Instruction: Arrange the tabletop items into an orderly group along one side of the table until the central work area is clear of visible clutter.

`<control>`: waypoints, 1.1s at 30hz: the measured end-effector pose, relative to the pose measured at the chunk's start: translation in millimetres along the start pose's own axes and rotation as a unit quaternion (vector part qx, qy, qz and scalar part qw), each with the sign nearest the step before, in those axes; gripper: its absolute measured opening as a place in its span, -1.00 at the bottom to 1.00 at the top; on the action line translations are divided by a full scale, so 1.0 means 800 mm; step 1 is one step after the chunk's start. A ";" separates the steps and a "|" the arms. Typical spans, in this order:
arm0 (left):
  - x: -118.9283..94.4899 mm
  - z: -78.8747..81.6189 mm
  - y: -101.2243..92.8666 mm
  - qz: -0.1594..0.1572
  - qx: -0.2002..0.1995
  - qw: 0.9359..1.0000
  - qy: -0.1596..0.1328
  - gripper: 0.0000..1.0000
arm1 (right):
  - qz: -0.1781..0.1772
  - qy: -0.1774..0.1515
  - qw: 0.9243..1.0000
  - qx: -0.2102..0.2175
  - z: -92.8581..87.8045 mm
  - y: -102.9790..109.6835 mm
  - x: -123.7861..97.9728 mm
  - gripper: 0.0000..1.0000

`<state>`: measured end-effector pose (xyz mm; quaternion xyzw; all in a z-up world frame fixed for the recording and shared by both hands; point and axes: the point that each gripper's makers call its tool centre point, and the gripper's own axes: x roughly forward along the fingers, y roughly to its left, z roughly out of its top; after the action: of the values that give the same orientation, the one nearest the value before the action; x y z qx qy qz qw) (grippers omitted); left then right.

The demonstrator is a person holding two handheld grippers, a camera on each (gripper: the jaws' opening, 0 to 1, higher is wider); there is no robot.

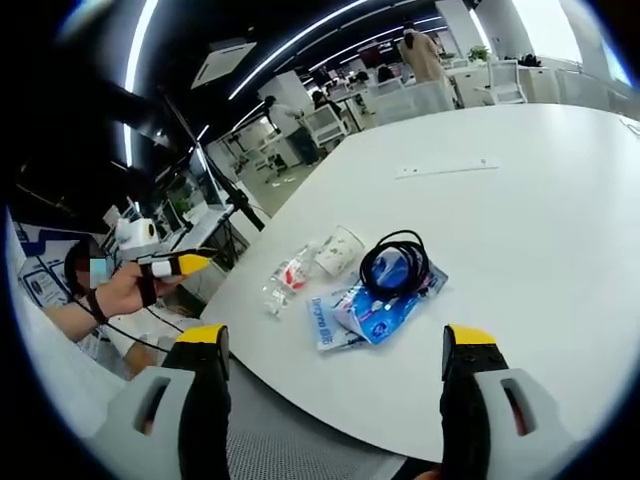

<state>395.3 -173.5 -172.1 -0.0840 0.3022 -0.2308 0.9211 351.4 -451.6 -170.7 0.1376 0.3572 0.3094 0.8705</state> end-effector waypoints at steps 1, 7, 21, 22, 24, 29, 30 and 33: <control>0.002 0.000 -0.001 -0.001 0.001 1.000 0.002 0.25 | 0.000 0.000 1.000 0.000 0.000 0.000 0.000 0.76; 0.017 -0.002 0.002 -0.004 0.001 1.000 0.010 0.24 | -0.003 0.001 1.000 0.000 -0.002 0.001 -0.001 0.75; 0.065 -0.022 0.014 0.006 -0.022 0.999 0.049 0.20 | -0.006 0.006 1.000 0.003 -0.010 0.005 -0.001 0.75; 0.070 -0.026 0.016 0.007 -0.024 0.998 0.056 0.20 | -0.007 0.006 1.000 0.003 -0.011 0.005 0.000 0.75; 0.077 -0.033 0.018 0.011 -0.022 0.997 0.068 0.19 | -0.006 0.006 1.000 0.004 -0.012 0.006 0.000 0.75; 0.089 -0.042 0.024 0.017 -0.018 0.996 0.089 0.19 | -0.007 0.008 1.000 0.004 -0.014 0.005 0.001 0.75; 0.092 -0.044 0.027 0.019 -0.017 0.995 0.095 0.19 | -0.007 0.007 1.000 0.006 -0.014 0.005 0.001 0.75; 0.102 -0.049 0.035 0.024 -0.019 0.994 0.106 0.19 | -0.008 0.008 1.000 0.006 -0.016 0.004 0.000 0.75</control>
<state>440.2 -188.5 -254.1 -0.0694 0.4047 -0.2107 0.8872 340.9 -448.5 -178.6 0.1374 0.3674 0.3011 0.8692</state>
